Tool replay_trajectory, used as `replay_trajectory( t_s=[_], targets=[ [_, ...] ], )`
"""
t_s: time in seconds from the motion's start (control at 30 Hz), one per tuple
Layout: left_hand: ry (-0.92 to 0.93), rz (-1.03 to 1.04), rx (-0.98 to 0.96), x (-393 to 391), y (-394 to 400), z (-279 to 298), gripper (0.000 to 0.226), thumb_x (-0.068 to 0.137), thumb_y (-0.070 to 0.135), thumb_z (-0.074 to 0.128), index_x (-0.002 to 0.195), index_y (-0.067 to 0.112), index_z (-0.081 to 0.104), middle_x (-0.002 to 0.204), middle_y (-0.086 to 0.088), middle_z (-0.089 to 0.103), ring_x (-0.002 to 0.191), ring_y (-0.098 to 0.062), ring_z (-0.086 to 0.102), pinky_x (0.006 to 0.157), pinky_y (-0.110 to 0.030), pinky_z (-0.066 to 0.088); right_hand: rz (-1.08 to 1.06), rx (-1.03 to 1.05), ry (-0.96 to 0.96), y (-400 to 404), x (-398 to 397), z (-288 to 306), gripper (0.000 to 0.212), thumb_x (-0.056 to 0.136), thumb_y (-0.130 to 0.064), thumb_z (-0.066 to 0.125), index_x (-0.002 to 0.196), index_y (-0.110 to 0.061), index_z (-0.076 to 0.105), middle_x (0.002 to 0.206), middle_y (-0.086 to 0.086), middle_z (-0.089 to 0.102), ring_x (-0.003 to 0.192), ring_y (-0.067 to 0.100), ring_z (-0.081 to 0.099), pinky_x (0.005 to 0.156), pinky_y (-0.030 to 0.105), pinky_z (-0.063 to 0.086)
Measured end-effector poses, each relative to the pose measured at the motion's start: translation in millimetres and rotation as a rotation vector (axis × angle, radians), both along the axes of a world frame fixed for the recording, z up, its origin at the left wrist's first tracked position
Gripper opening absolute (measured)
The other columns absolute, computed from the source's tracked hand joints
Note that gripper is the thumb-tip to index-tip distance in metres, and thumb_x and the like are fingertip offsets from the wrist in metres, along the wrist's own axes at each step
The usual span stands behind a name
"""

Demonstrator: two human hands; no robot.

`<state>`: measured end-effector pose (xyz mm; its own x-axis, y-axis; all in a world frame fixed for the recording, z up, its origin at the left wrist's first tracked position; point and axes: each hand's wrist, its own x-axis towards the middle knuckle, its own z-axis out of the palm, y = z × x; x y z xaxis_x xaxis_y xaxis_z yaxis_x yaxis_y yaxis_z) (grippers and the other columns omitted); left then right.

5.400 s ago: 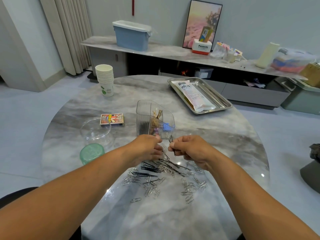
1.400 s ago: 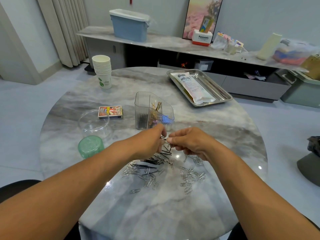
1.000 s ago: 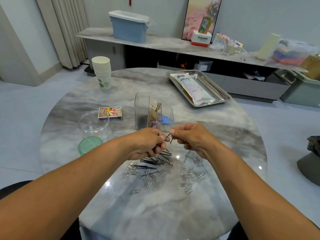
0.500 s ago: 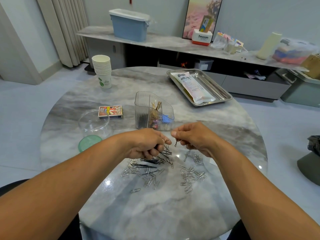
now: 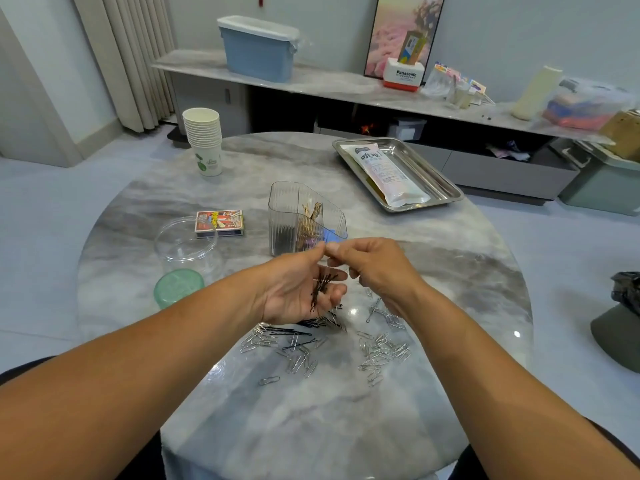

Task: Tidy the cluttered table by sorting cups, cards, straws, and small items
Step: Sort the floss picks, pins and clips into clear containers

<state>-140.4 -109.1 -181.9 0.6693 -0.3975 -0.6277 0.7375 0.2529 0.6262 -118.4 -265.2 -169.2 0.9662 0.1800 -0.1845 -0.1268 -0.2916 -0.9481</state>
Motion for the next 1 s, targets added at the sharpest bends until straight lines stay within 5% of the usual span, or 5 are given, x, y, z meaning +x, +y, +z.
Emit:
replay_trajectory(
  t_s=[0.17,0.27,0.53,0.8,1.0],
  targets=[
    [-0.006,0.067,0.059,6.3,2.0,-6.2,0.034,0.108,0.038,0.037,0.102,0.009,0.055,0.068,-0.004,0.052,0.051,-0.010,0.046,0.033,-0.015,0.030,0.025,-0.878,-0.054,-40.6,25.8,-12.4,0.013,0.091,-0.027,0.073,0.087,-0.014,0.073,0.094,0.004,0.074,0.084,0.023,0.068,0.080,0.038,0.057],
    [-0.033,0.098,0.109,7.0,3.8,-9.2,0.030,0.109,0.033,0.039,0.103,0.009,0.056,0.068,-0.004,0.053,0.052,-0.011,0.047,0.033,-0.016,0.032,0.097,-1.130,0.171,-47.8,20.1,-23.9,0.040,0.083,-0.045,0.078,0.069,-0.013,0.058,0.075,0.002,0.064,0.074,0.025,0.062,0.068,0.030,0.049],
    [-0.068,0.122,0.118,5.4,-4.9,-7.5,0.037,0.107,0.041,0.041,0.106,0.008,0.058,0.067,-0.007,0.061,0.055,-0.015,0.062,0.038,-0.017,0.042,0.142,-1.069,0.194,-33.0,12.7,-33.1,0.024,0.073,-0.020,0.069,0.055,-0.012,0.054,0.058,0.003,0.055,0.056,0.024,0.051,0.050,0.024,0.037],
    [-0.090,0.157,0.154,5.3,6.3,-7.6,0.035,0.107,0.041,0.043,0.105,0.009,0.057,0.071,-0.008,0.060,0.057,-0.014,0.060,0.041,-0.017,0.044,0.132,-0.535,0.275,-42.2,17.0,-1.3,0.013,0.078,-0.010,0.082,0.079,-0.012,0.069,0.085,0.011,0.078,0.065,0.016,0.057,0.049,0.022,0.032],
    [-0.087,0.154,0.177,2.8,4.9,-5.5,0.036,0.107,0.041,0.041,0.107,0.009,0.057,0.070,-0.007,0.060,0.057,-0.014,0.058,0.040,-0.018,0.042,0.117,-0.596,0.261,-57.5,20.4,1.8,0.022,0.077,-0.004,0.086,0.090,-0.011,0.070,0.064,0.001,0.068,0.055,0.010,0.060,0.048,0.019,0.037]
  ],
)
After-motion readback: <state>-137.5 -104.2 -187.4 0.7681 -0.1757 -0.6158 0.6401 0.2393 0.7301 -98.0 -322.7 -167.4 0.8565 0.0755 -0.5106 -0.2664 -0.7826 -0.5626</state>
